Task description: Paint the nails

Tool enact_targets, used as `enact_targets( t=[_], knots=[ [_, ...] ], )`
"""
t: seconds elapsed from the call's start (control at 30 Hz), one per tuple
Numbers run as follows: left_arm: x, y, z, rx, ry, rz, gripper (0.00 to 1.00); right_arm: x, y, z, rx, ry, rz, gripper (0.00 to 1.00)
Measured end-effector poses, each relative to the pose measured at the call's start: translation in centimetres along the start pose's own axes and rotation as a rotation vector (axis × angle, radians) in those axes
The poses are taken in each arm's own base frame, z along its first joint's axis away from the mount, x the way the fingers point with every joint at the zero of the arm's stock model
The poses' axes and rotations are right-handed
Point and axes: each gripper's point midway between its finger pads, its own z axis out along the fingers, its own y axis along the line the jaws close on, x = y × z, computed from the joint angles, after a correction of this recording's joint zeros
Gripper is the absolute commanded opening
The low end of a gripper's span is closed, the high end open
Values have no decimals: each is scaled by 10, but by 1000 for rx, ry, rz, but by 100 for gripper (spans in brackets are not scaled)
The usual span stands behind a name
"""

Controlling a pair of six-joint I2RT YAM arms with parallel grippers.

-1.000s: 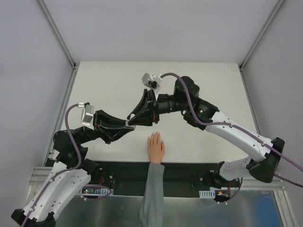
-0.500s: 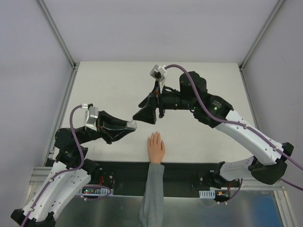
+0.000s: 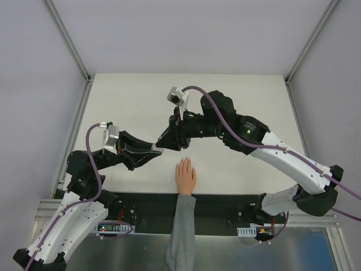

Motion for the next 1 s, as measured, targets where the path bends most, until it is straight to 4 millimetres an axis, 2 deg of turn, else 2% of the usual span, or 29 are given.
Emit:
enact_targets(
  t=[0.07, 0.2, 0.4, 0.57, 0.73, 1.0],
  knots=[
    [3, 2, 0, -6, 9, -12, 0, 1, 3, 0, -10, 3, -7, 0],
    [4, -3, 1, 20, 28, -30, 0, 3, 7, -2, -51, 21, -75, 0],
    [12, -26, 0, 168, 111, -94, 0, 23, 27, -17, -284, 44, -284, 0],
    [16, -37, -4, 221, 147, -128, 0, 14, 33, -35, -404, 7, -343, 0],
    [13, -42, -6, 244, 141, -107, 0, 18, 40, -40, -447, -1, -350, 0],
    [14, -37, -4, 225, 139, -114, 0, 18, 32, -34, -391, -41, -278, 0]
  ],
)
